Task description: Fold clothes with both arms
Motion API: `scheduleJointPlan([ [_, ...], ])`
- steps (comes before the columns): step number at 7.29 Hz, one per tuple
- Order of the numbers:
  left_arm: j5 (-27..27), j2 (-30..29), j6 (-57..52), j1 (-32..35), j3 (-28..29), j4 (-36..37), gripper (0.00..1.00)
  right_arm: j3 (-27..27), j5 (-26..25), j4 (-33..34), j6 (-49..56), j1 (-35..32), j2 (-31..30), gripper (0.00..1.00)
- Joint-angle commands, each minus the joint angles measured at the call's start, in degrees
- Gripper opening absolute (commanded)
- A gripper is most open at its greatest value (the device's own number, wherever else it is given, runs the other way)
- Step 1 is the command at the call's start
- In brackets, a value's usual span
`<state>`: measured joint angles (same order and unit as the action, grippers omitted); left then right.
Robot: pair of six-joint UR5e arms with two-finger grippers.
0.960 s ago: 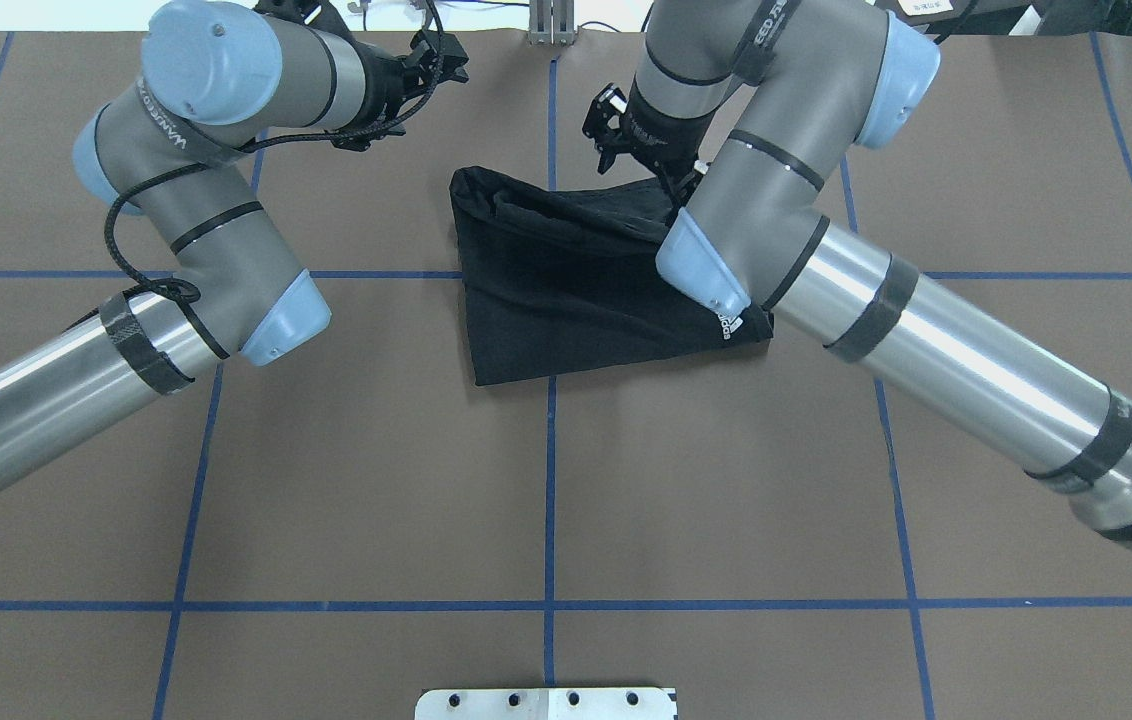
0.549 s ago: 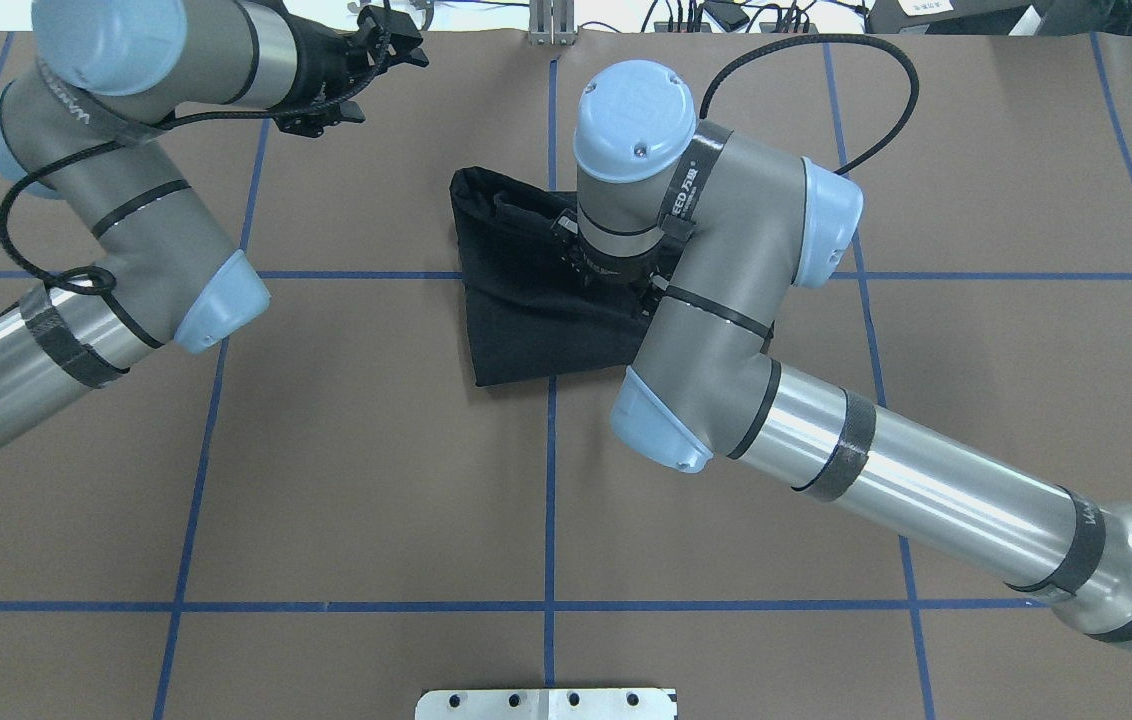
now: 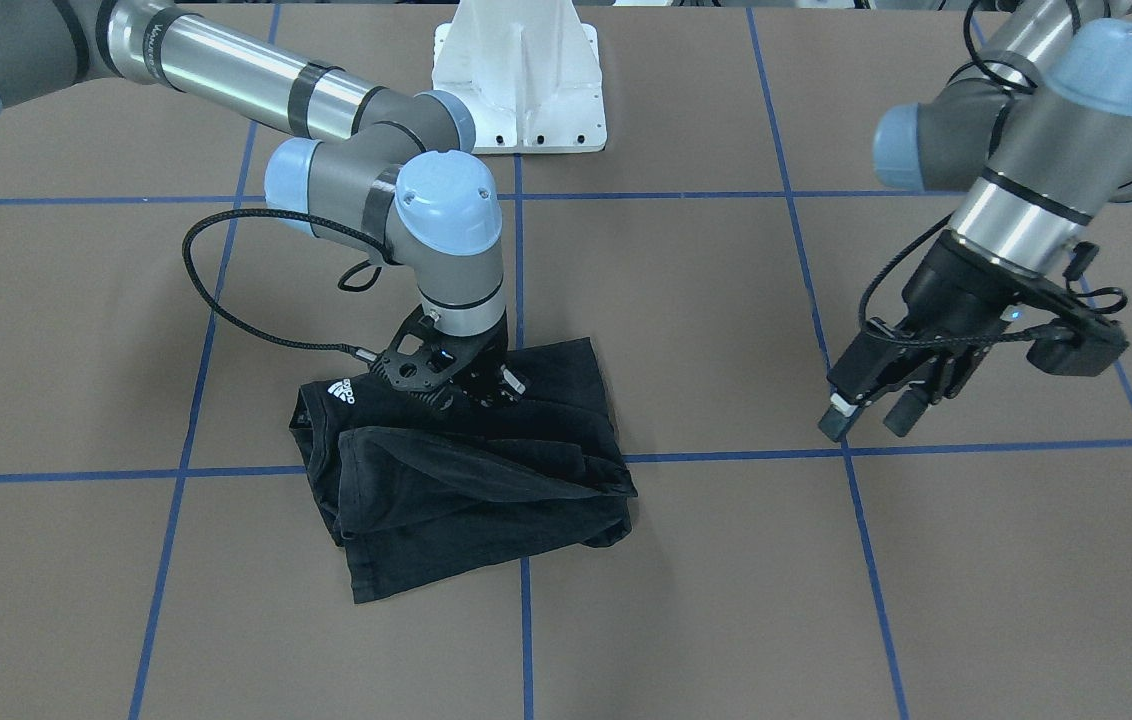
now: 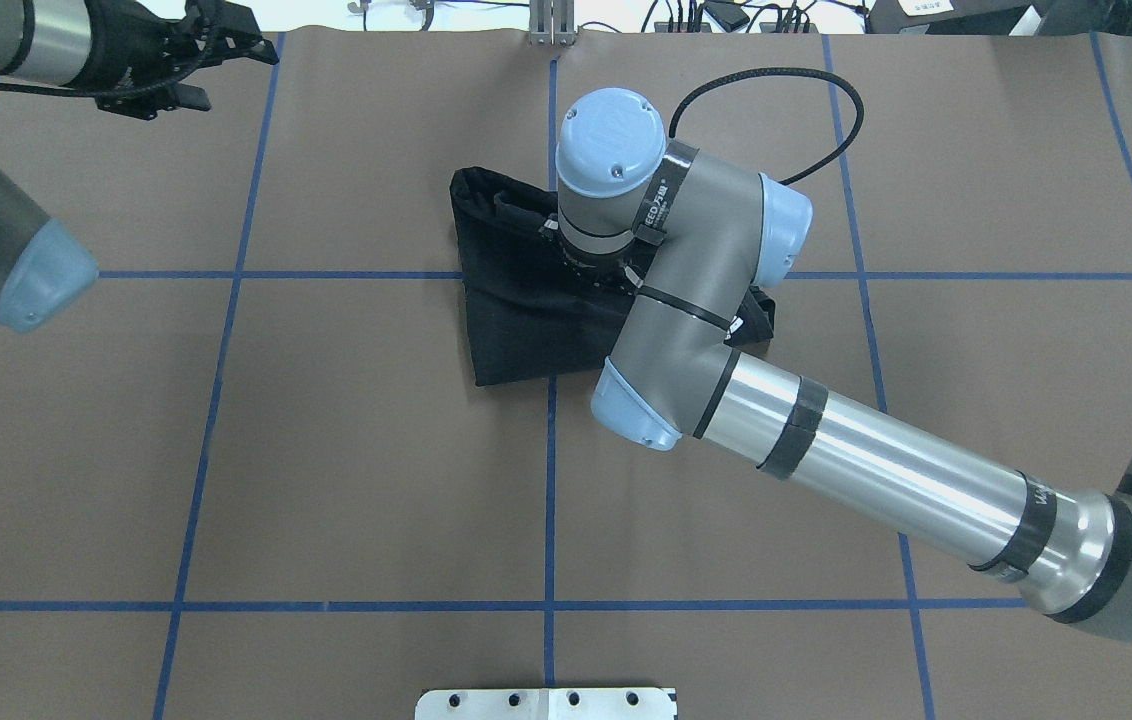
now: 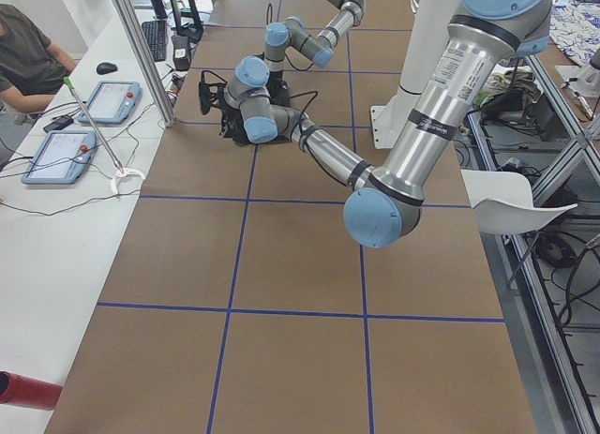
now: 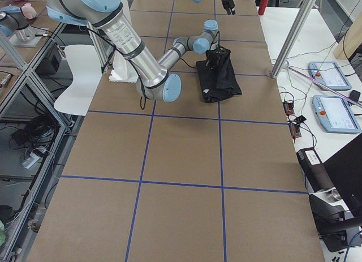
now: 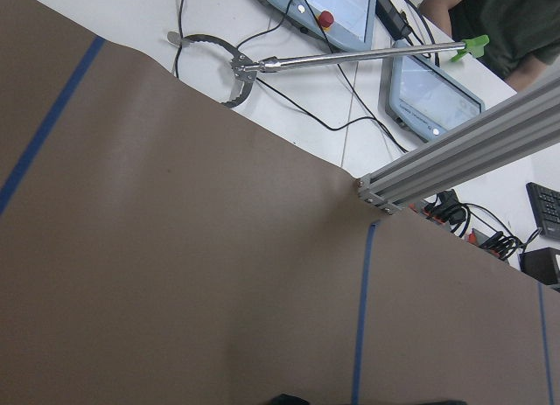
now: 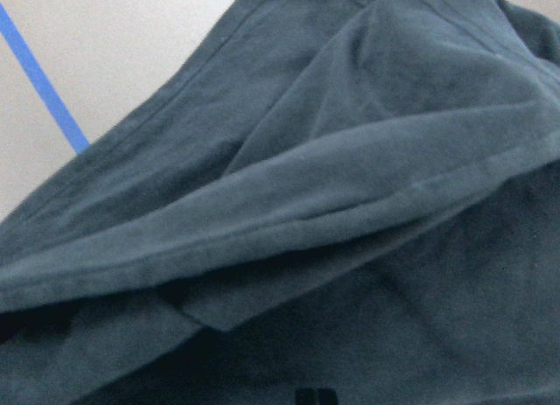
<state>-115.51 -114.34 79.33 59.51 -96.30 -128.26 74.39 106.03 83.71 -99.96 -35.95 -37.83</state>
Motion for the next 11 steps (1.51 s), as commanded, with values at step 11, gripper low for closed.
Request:
scheduleJointPlan([
  [11,-1.56,15.09,-25.90,3.85,-10.56,2.57,0.99,-9.73,10.58,-1.69,20.71,-16.33,2.57,0.00],
])
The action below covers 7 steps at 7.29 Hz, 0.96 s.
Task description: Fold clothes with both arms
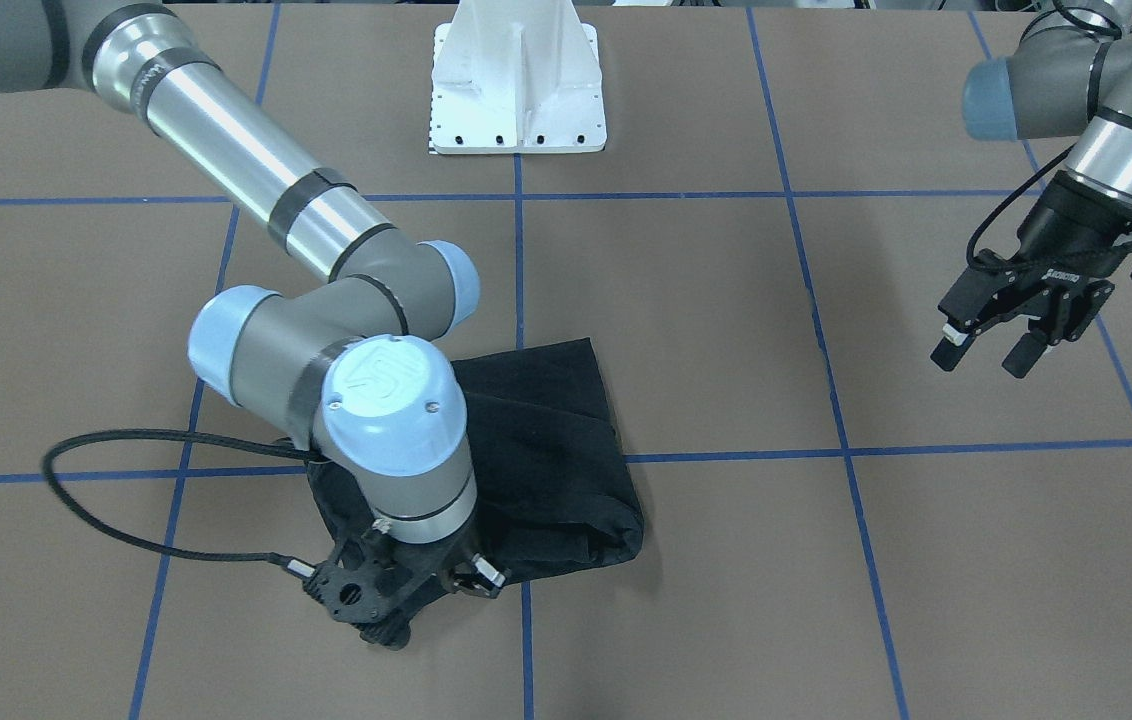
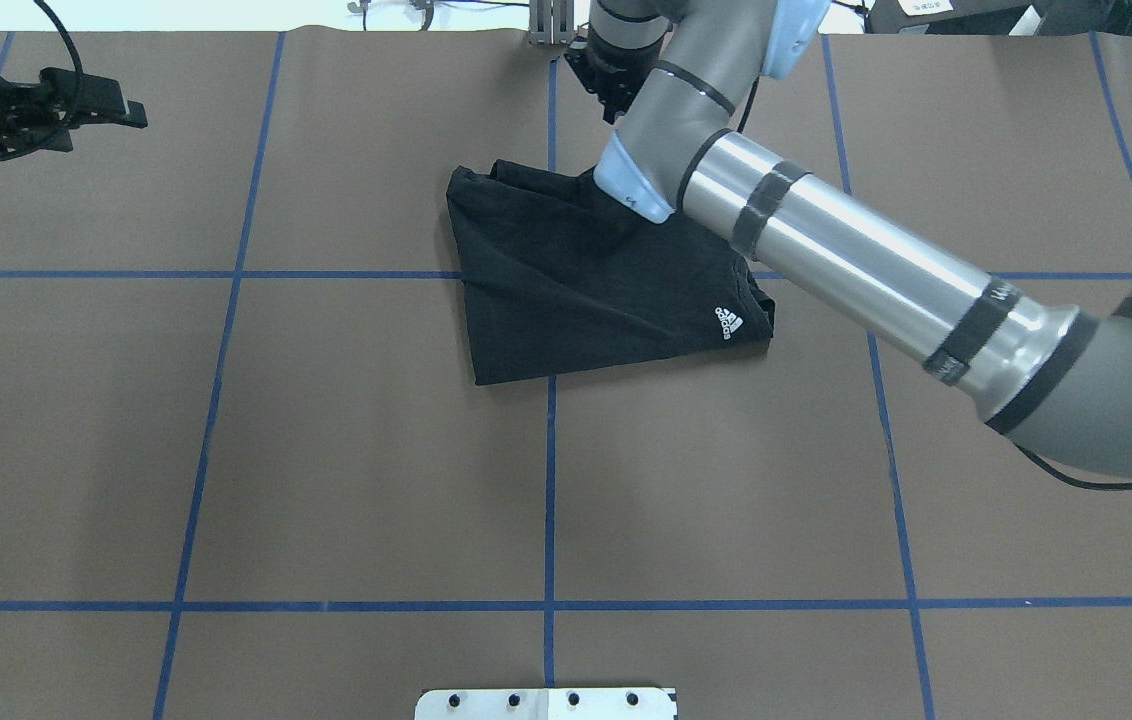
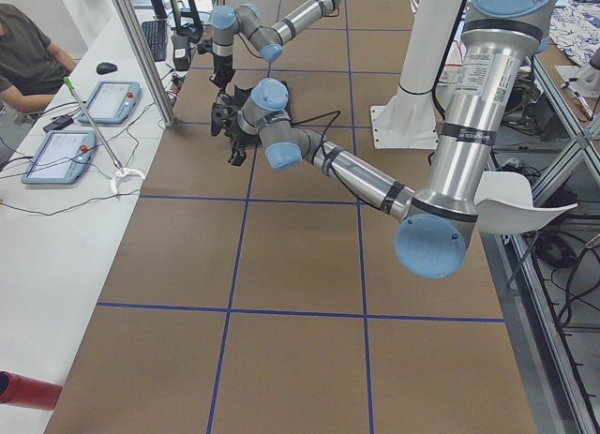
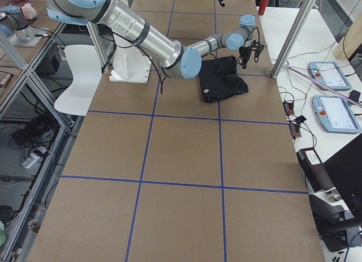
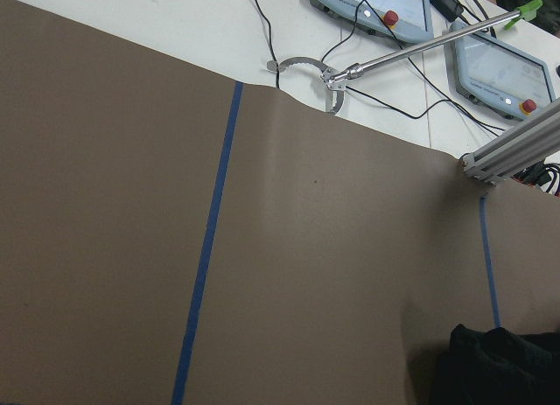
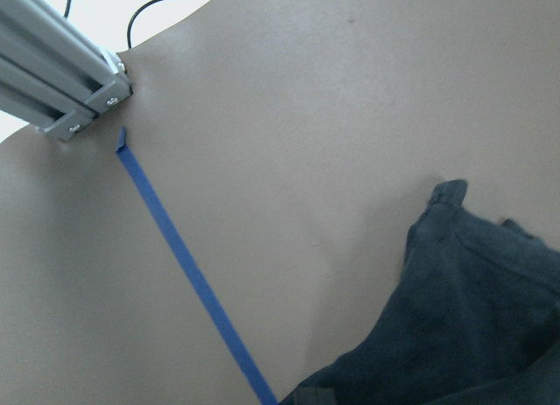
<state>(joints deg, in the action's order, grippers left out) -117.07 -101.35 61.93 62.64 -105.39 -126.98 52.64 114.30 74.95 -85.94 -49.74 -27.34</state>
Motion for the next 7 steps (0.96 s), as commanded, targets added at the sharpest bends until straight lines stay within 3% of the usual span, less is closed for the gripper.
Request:
scheduleJointPlan([
  [1,-0.09,4.81,-17.11,1.86,-2.01,1.47,0.99,23.96,3.63,14.27,14.50,-4.55,-16.60,0.00],
  [2,-0.27,7.71,-28.25,3.36,-1.84,1.47,0.99,33.22,5.21,16.26,20.93,-7.18,-25.56,0.00],
  [5,-8.69,10.29,-53.87,14.67,5.25,1.56,0.99,48.65,11.20,16.89,45.42,-20.09,-49.22,0.00],
  [6,-11.14,9.68,-58.81,17.84,9.11,1.47,0.99,51.56,11.29,16.98,52.13,-23.44,-54.69,0.45],
  [7,-11.95,9.33,-62.16,19.53,11.50,1.47,0.99,52.99,11.29,16.81,56.54,-25.56,-58.40,0.99],
])
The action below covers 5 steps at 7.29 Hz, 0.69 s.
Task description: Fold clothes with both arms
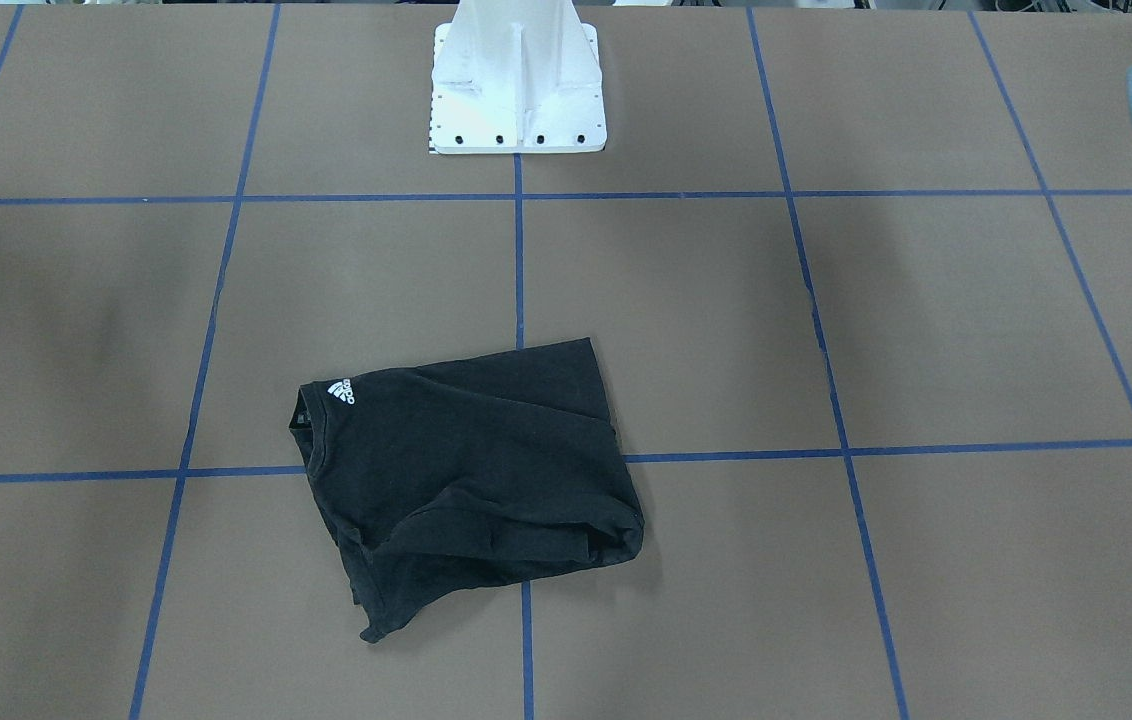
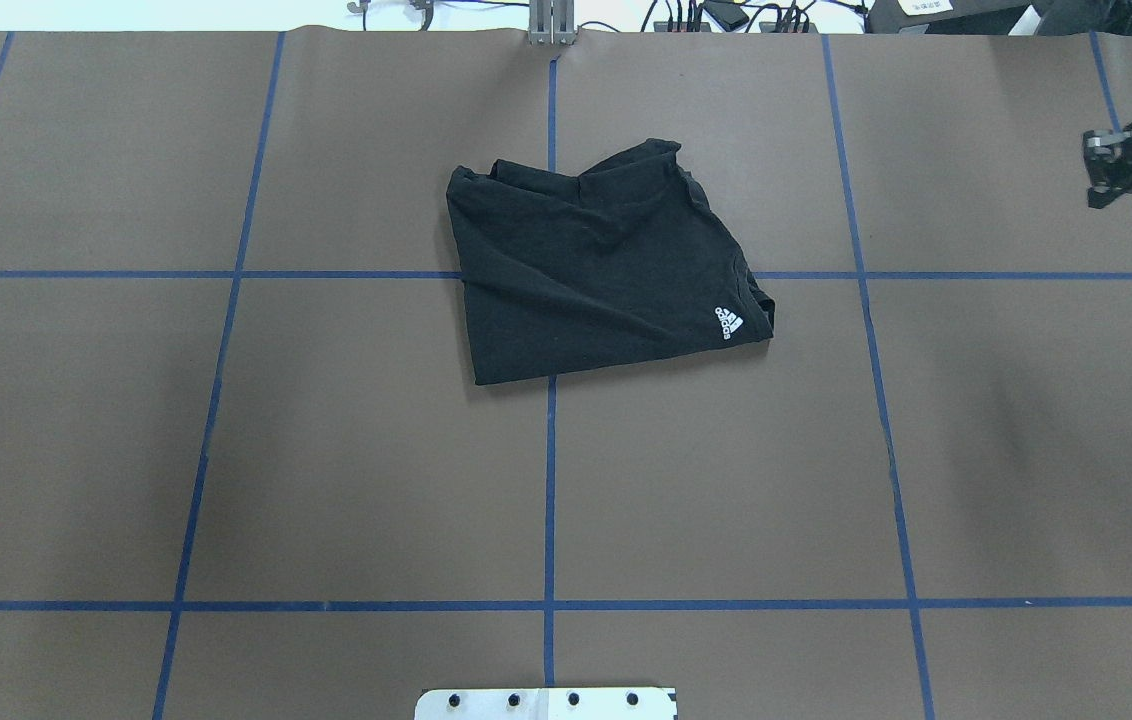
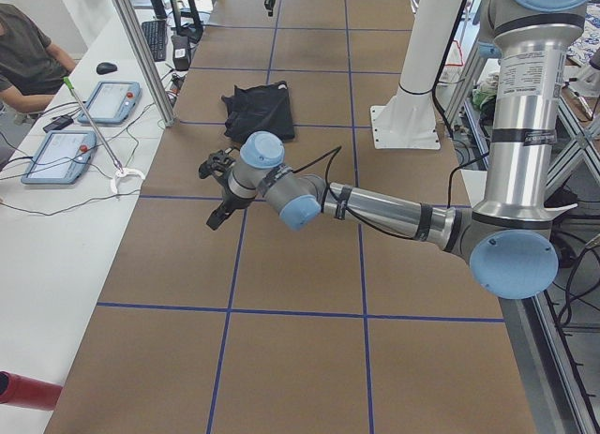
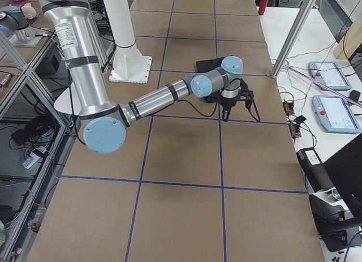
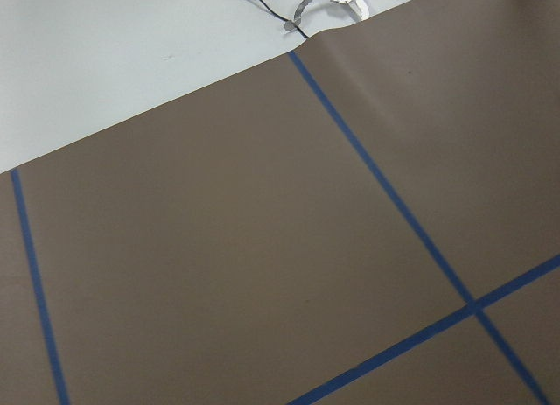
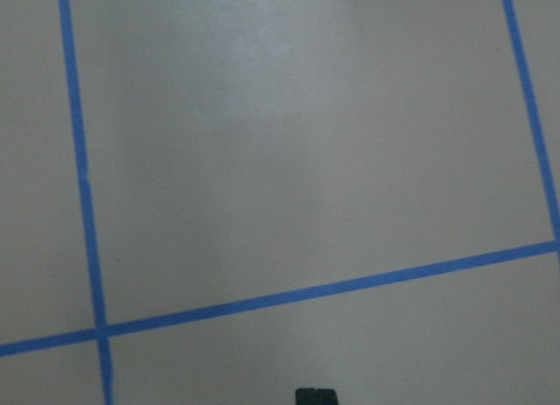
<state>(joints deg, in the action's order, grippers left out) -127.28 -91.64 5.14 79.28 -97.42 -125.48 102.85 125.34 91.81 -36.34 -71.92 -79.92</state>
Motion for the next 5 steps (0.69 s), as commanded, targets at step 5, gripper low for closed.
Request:
scheduleJointPlan([
  [5,-7.37,-1.70,-5.84,6.14,6.46,5.06,0.99,2.79,6.50,-0.14,25.70,-12.45,-13.85,1.00],
])
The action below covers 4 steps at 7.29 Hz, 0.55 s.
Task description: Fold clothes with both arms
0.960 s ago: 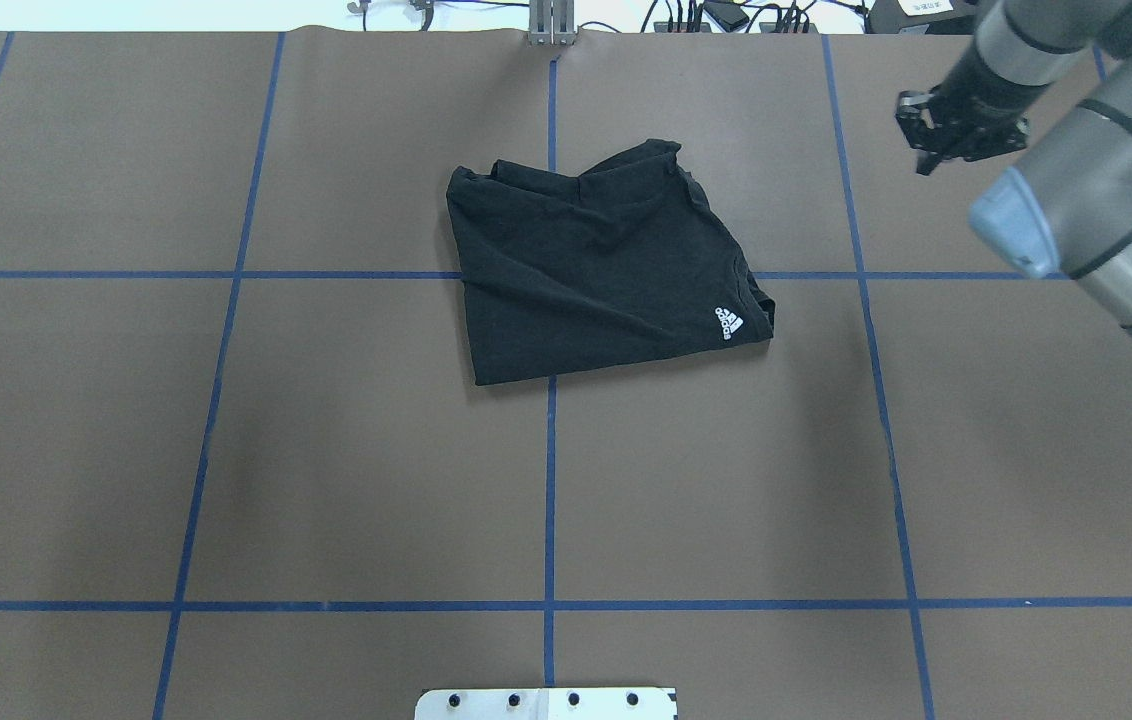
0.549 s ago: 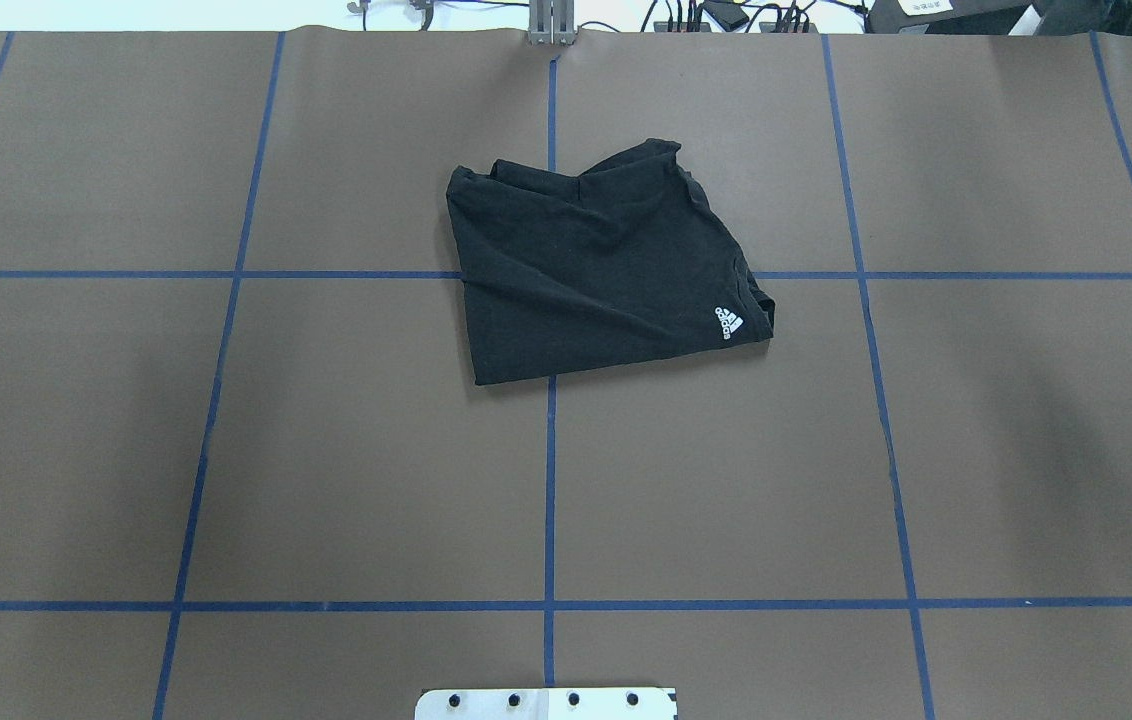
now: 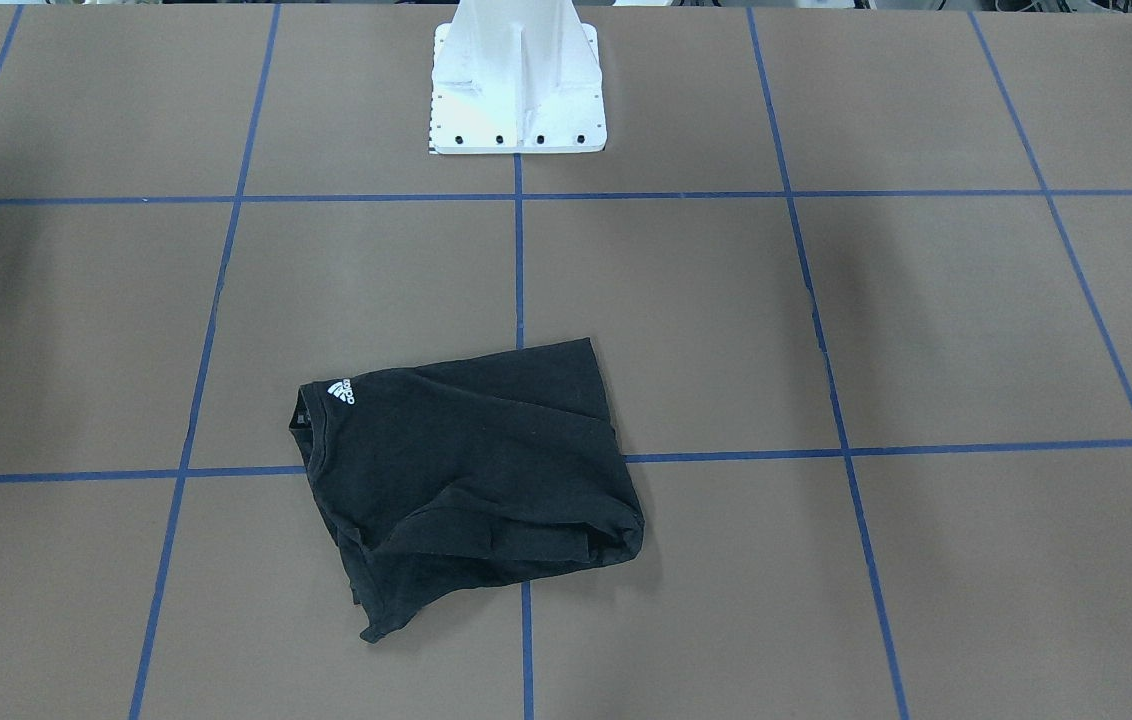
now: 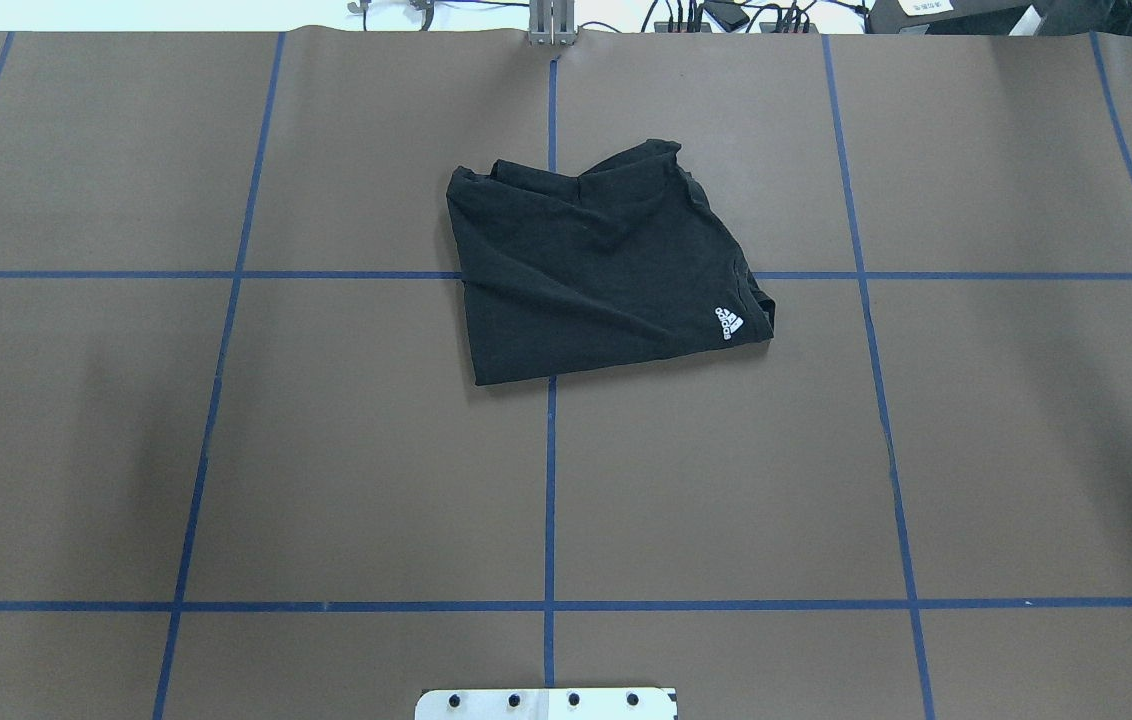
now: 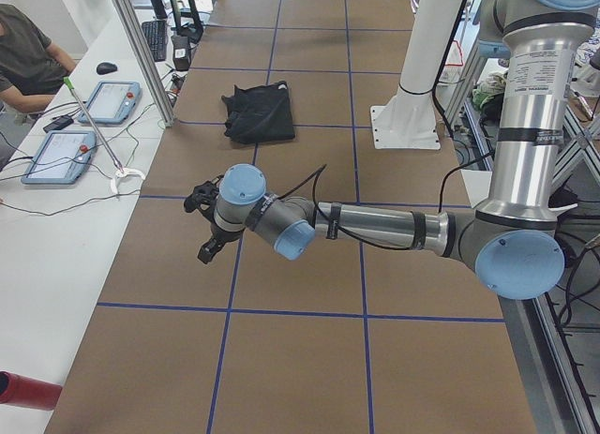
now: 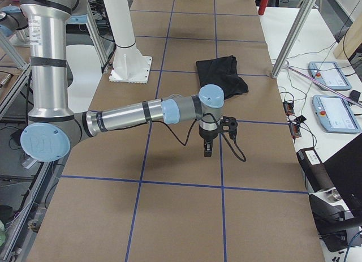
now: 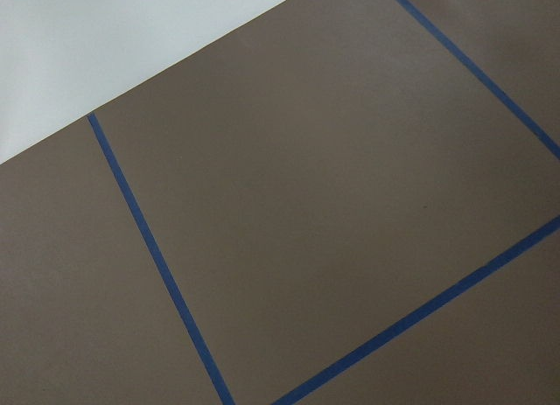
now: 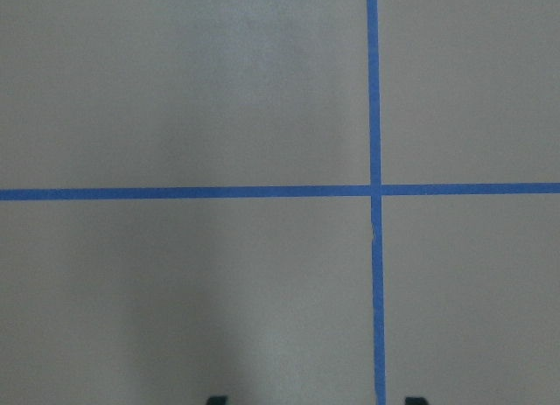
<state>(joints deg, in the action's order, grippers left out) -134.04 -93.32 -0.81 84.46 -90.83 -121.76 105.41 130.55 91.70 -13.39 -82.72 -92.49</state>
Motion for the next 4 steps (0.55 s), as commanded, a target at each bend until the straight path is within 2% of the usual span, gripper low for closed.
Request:
scheduleJointPlan([
  [1,-0.52,-0.11,0.54,1.14,-0.31,5.09,0.99,0.06,1.37,0.06,2.92,-2.00,-1.37,1.00],
  [3,-0.26,0.33,0.98,1.23,-0.75,6.80,0.99,0.23,1.37,0.06,3.01,-3.06,-1.55,1.00],
  [4,-0.26,0.33,5.94,1.23,-1.71,6.88,0.99,0.49,1.37,0.06,3.01,-3.06,-1.46,1.00],
])
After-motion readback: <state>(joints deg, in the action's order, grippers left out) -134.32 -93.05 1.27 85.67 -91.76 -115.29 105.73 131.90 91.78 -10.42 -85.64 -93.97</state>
